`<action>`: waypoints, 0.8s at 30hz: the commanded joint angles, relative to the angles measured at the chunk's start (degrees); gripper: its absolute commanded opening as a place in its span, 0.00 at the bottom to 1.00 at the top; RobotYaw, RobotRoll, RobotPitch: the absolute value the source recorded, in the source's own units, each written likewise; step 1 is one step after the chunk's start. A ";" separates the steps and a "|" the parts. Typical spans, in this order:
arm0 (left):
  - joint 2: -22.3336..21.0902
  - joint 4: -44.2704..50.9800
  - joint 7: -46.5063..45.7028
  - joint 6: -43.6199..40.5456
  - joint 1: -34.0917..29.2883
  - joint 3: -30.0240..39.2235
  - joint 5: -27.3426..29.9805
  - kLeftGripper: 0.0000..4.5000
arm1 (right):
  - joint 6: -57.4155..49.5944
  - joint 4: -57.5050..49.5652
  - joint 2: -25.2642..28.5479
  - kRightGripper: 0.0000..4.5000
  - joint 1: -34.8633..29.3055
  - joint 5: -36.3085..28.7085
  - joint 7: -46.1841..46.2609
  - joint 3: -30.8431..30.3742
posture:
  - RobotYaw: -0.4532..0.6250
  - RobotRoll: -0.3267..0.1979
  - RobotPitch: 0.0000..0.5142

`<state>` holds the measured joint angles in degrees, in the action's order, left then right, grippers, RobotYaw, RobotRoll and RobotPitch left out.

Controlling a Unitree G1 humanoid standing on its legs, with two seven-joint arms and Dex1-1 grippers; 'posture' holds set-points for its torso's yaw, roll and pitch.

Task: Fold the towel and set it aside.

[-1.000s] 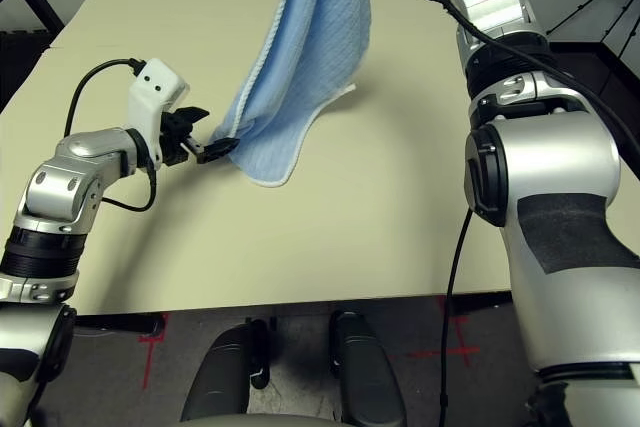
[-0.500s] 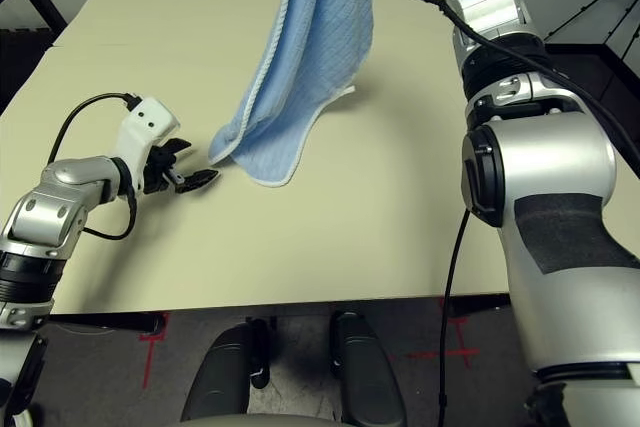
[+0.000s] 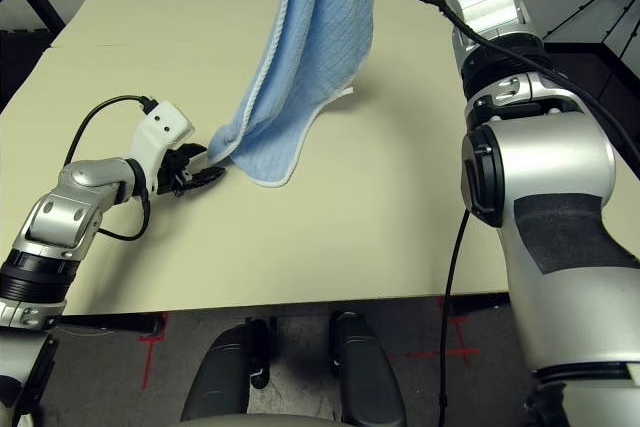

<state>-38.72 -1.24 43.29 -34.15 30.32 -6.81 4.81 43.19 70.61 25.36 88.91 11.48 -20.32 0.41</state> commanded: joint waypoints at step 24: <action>-1.56 1.25 -7.86 -4.51 10.05 16.12 4.91 0.01 | -27.96 -12.21 -2.21 0.00 -22.45 -27.76 -19.47 15.16 | 0.47 0.62 0.46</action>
<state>-41.51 -0.88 37.70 -37.88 39.07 7.80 8.12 24.07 61.31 23.92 68.27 -10.10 -36.13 12.57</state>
